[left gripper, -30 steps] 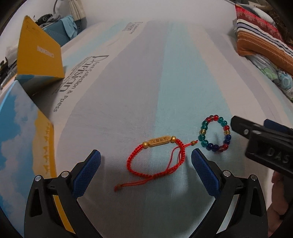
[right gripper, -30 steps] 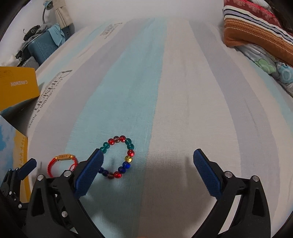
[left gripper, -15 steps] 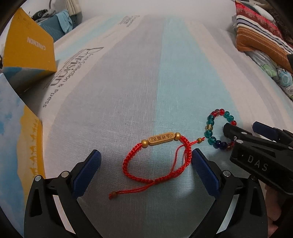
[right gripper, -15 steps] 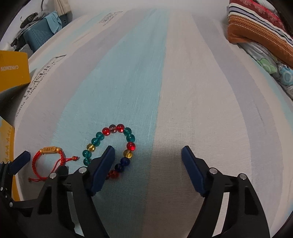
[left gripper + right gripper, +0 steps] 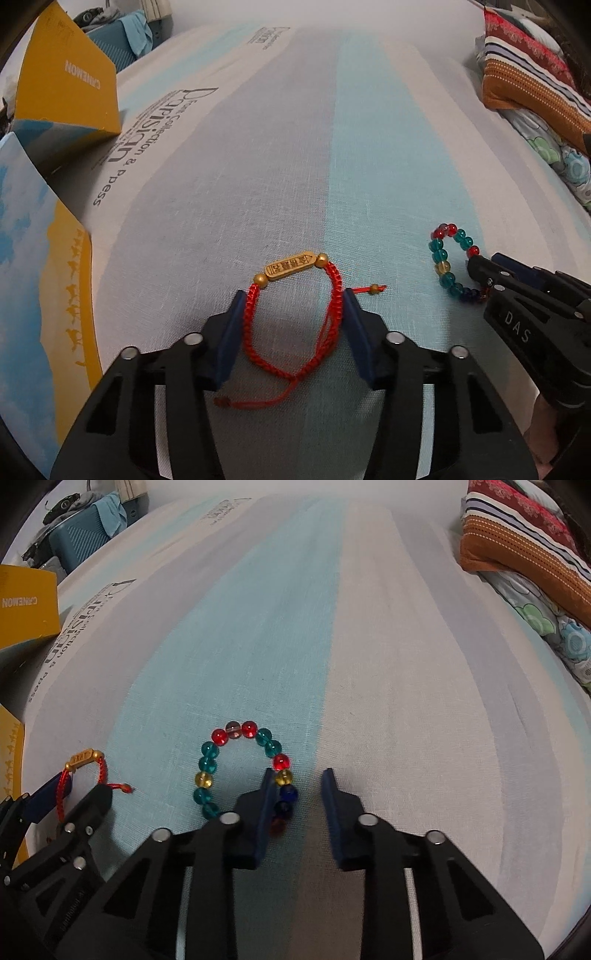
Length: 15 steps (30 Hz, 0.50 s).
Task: Organize jewelry
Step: 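Grasp the multicolour bead bracelet with the right tool while the left grasps the gold-plaque red cord bracelet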
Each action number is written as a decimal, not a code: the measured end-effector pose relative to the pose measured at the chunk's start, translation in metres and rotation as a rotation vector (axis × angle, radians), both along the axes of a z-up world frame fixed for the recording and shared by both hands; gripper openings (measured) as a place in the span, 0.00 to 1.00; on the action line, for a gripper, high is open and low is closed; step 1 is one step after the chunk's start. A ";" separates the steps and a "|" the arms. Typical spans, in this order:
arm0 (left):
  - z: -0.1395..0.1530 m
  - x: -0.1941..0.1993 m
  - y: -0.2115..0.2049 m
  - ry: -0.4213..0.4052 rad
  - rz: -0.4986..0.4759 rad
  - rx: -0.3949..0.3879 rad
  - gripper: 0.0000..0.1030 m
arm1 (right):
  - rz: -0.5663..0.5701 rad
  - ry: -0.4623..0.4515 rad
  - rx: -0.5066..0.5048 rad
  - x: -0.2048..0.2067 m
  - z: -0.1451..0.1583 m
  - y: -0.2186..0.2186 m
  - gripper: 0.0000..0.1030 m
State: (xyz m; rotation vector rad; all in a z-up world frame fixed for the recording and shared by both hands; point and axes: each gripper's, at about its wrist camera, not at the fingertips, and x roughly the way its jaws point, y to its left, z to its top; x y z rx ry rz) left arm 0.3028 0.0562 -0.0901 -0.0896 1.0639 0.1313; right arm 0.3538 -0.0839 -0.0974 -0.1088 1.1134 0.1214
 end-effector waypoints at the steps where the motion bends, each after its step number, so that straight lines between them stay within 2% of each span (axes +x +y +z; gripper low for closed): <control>1: 0.000 -0.001 0.000 0.000 0.002 -0.004 0.42 | -0.001 0.000 -0.001 0.000 0.000 0.000 0.18; 5: 0.002 -0.001 0.001 -0.001 0.004 -0.016 0.33 | 0.001 0.000 -0.001 0.000 0.000 0.001 0.11; 9: 0.003 -0.002 0.000 -0.004 -0.002 -0.012 0.27 | -0.002 0.001 0.002 0.000 0.001 0.000 0.11; 15: 0.007 -0.004 -0.003 -0.004 -0.019 -0.031 0.12 | -0.009 0.000 0.022 -0.002 0.004 -0.003 0.11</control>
